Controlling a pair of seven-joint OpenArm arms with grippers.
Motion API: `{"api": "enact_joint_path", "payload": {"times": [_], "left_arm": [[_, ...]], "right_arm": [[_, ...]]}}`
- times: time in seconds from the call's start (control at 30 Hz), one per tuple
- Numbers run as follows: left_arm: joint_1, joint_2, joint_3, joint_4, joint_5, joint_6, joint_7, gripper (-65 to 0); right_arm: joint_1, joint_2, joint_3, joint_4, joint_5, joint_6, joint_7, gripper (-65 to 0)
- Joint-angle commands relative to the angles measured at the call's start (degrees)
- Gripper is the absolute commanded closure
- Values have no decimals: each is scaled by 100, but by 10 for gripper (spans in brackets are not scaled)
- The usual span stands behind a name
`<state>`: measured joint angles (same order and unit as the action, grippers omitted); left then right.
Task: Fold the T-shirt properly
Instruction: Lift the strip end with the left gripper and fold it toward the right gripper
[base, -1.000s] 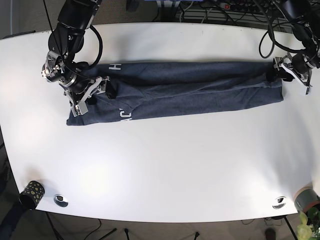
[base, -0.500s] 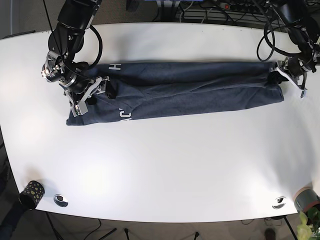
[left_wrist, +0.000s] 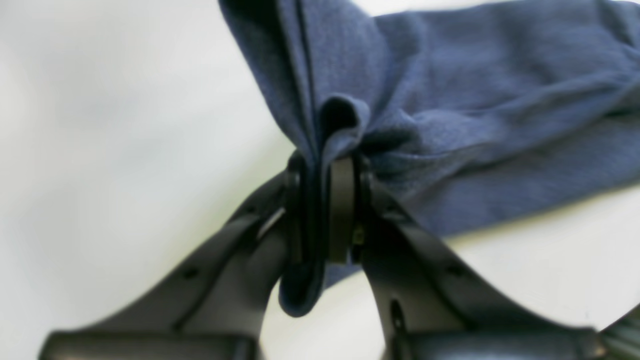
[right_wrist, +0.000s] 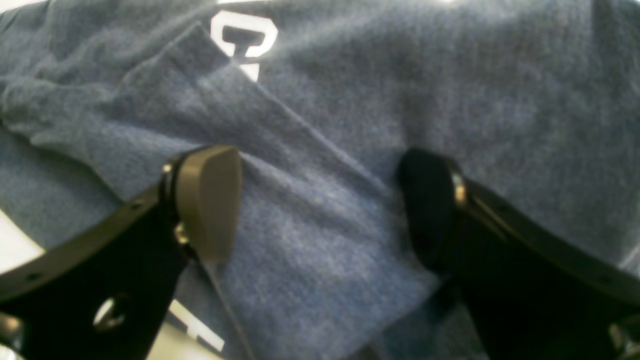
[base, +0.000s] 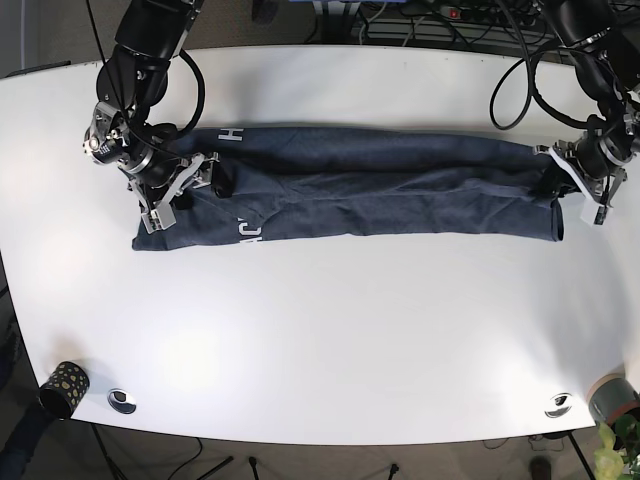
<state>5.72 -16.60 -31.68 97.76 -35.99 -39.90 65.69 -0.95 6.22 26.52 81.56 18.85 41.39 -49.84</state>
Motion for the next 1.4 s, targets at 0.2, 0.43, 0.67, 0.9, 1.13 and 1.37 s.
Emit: {"api": "enact_joint_path", "payload": {"times": [0.2, 0.43, 0.67, 0.9, 1.13, 1.37], "left_arm": [[-84, 12, 852, 1060, -124, -10, 248, -42], [-224, 592, 1819, 1033, -116, -10, 231, -42], [-409, 1058, 2504, 664, 16, -10, 222, -42], [-602, 1471, 2953, 515, 737, -10, 222, -42], [-620, 1761, 3085, 181, 992, -6, -173, -42], [-805, 1770, 3340, -189, 1106, -6, -244, -44]], "right_arm": [[-59, 16, -11, -64, -377, -139, -453, -488], [-50, -55, -11, -64, -377, -139, -453, -488], [-50, -99, -11, -64, -377, -139, -453, -488], [-50, -99, -11, -64, -377, -139, -453, -488], [-50, -99, -11, -64, -377, -139, -453, -488], [-50, -99, -11, -64, -377, -139, -453, -488]]}}
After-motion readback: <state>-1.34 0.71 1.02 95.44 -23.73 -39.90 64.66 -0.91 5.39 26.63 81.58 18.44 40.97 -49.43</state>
